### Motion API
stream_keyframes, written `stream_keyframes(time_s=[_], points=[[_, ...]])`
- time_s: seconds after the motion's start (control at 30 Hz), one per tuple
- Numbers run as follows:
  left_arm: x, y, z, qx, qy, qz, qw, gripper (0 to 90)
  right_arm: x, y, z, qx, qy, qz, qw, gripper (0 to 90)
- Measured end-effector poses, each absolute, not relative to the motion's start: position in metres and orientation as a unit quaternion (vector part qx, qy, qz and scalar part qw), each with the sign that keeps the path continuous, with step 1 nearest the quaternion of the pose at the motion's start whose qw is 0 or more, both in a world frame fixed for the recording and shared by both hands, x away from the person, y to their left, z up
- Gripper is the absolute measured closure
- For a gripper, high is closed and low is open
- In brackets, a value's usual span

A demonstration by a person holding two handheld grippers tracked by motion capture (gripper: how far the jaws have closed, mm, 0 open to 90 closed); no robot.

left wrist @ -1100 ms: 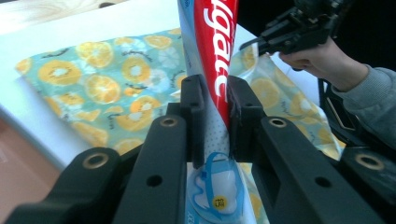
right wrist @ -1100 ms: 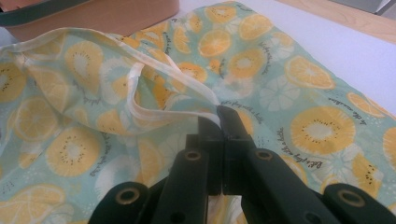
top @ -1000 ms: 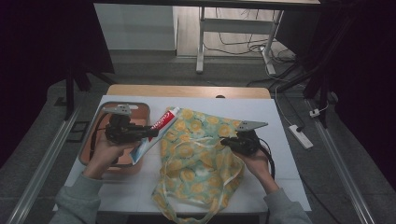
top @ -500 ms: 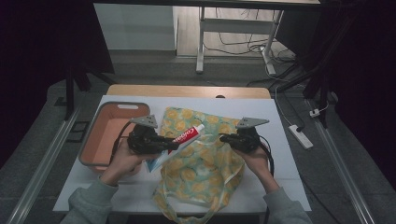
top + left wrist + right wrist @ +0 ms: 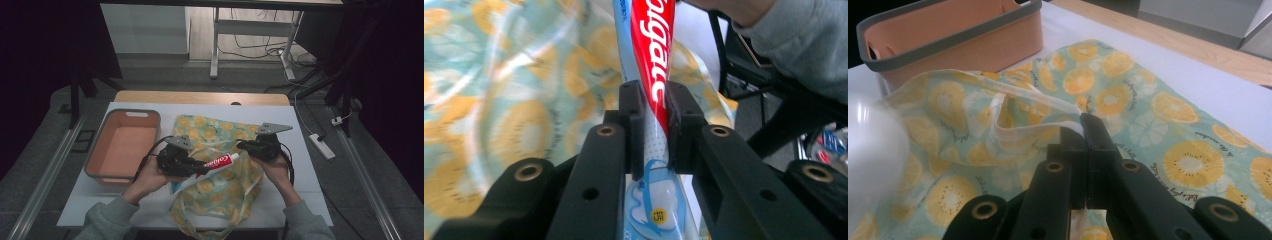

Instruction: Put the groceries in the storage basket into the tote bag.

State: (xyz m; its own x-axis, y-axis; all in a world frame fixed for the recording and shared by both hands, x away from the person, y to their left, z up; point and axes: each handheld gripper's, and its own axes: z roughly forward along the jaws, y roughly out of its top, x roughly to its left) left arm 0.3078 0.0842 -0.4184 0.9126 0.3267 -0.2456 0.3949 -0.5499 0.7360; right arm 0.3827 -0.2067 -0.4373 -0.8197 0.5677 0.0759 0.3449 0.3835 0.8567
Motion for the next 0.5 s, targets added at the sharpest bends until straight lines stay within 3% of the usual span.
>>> stream_keyframes(time_s=[0.2,0.5], points=[[0.306,0.068,-0.431,0.899,0.199,-0.027,0.389,79.0,0.379,-0.208,-0.431,0.271,0.819,0.490,0.120,89.0],[0.309,0.061,-0.436,0.904,0.202,-0.026,0.377,79.3,0.375,-0.212,-0.422,0.268,0.812,0.504,0.122,89.1]])
